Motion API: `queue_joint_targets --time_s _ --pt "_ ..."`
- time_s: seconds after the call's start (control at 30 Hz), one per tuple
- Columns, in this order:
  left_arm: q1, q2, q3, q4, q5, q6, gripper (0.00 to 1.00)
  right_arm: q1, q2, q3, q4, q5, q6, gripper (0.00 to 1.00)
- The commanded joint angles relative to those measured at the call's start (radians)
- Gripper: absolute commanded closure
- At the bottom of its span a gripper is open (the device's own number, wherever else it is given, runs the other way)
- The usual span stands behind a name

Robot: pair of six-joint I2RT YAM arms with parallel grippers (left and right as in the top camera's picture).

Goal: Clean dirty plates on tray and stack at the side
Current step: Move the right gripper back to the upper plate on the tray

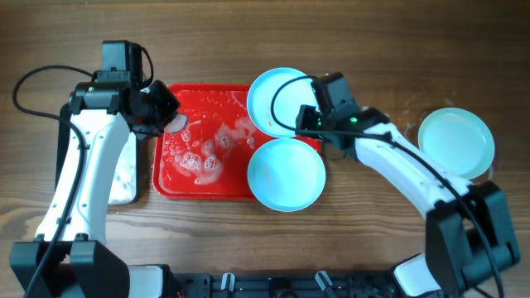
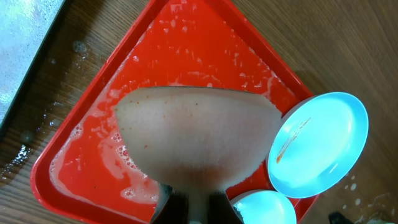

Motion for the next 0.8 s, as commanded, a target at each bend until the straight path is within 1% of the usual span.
queue_joint_targets --time_s 0.0,0.07,0.1,0.17,0.3,0.5,0.57,0.63,0.77 --pt "-0.003 0.007 -0.006 0.003 0.000 0.016 0.96 0.000 0.066 0.022 0.015 0.063 0.007 0.53" --pt "-0.003 0.007 -0.006 0.003 0.000 0.016 0.96 0.000 0.074 0.022 0.021 0.063 0.008 0.61" --pt "-0.003 0.007 -0.006 0.003 0.000 0.016 0.96 0.000 0.074 0.022 0.026 0.067 0.008 0.61" --pt "-0.003 0.007 -0.006 0.003 0.000 0.016 0.96 0.000 0.080 0.022 0.031 0.089 0.031 0.65" --pt "-0.003 0.007 -0.006 0.003 0.000 0.016 0.96 0.000 0.137 0.025 0.053 0.080 0.039 0.65" --pt "-0.003 0.007 -0.006 0.005 0.000 0.016 0.96 -0.005 0.159 0.031 0.056 0.080 0.051 0.66" --pt "-0.003 0.007 -0.006 0.005 0.000 0.016 0.96 -0.007 0.165 0.032 0.057 0.075 0.051 0.68" --pt "-0.003 0.007 -0.006 0.008 0.000 0.016 0.96 -0.008 0.173 0.042 0.056 0.065 0.048 0.75" --pt "-0.003 0.007 -0.006 0.008 0.000 0.016 0.96 -0.008 0.202 0.079 0.060 0.082 0.021 0.75"
